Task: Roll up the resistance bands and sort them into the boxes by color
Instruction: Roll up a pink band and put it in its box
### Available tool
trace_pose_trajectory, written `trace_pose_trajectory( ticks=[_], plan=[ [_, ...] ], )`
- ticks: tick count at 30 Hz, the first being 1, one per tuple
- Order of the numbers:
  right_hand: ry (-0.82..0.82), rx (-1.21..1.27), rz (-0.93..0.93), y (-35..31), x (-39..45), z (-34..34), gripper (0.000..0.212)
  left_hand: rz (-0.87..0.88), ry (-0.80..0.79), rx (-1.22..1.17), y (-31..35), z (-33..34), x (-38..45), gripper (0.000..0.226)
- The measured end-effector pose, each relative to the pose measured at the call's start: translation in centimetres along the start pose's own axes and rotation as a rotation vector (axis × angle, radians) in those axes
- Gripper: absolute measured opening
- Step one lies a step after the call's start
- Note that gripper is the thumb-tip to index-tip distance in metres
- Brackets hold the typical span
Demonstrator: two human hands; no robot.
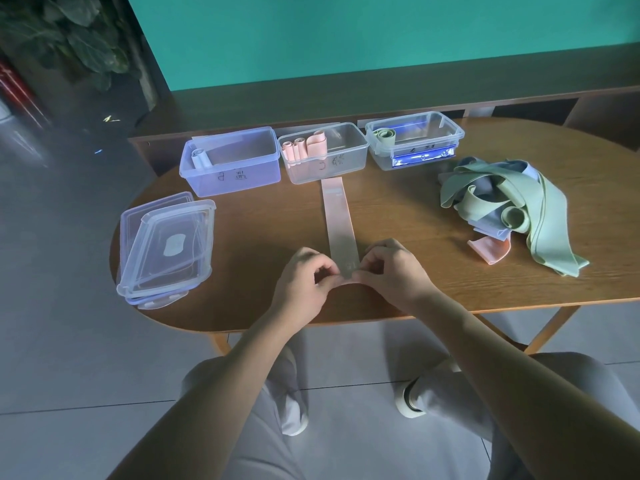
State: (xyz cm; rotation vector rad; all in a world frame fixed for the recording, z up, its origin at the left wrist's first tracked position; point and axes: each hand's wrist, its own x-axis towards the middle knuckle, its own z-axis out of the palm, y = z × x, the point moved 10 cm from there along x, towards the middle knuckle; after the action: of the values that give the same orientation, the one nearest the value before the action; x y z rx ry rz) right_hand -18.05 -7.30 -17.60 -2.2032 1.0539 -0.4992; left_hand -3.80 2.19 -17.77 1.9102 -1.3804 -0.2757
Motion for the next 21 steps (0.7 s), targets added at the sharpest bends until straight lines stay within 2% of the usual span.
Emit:
trace_pose_trajectory(
  ticks=[3,9,12,17,21],
  plan=[
    [-0.004,-0.010,-0.038,-0.1,0.0,0.2,0.012,0.153,-0.028,0.037,0.9,0.6,-0.5,0.010],
    [-0.024,0.005,-0.219,-0.6,-0.6,0.7,0.011,0.236,-0.033,0.092,1.6,0.5,-0.8,0.007],
    [-0.028,-0.045,-0.284,-0.9,-0.7,1.1,0.008,0.222,-0.056,0.081,1.6,0.4,-0.8,0.009],
    [-0.017,-0.070,-0.404,-1.4,-1.2,1.0,0.013,0.127,-0.035,0.021,0.8,0.1,-0.1,0.004],
    [-0.026,-0.038,-0.349,-0.9,-0.9,0.8,0.014,0.049,-0.059,0.072,0.0,0.6,0.2,0.007]
  ],
)
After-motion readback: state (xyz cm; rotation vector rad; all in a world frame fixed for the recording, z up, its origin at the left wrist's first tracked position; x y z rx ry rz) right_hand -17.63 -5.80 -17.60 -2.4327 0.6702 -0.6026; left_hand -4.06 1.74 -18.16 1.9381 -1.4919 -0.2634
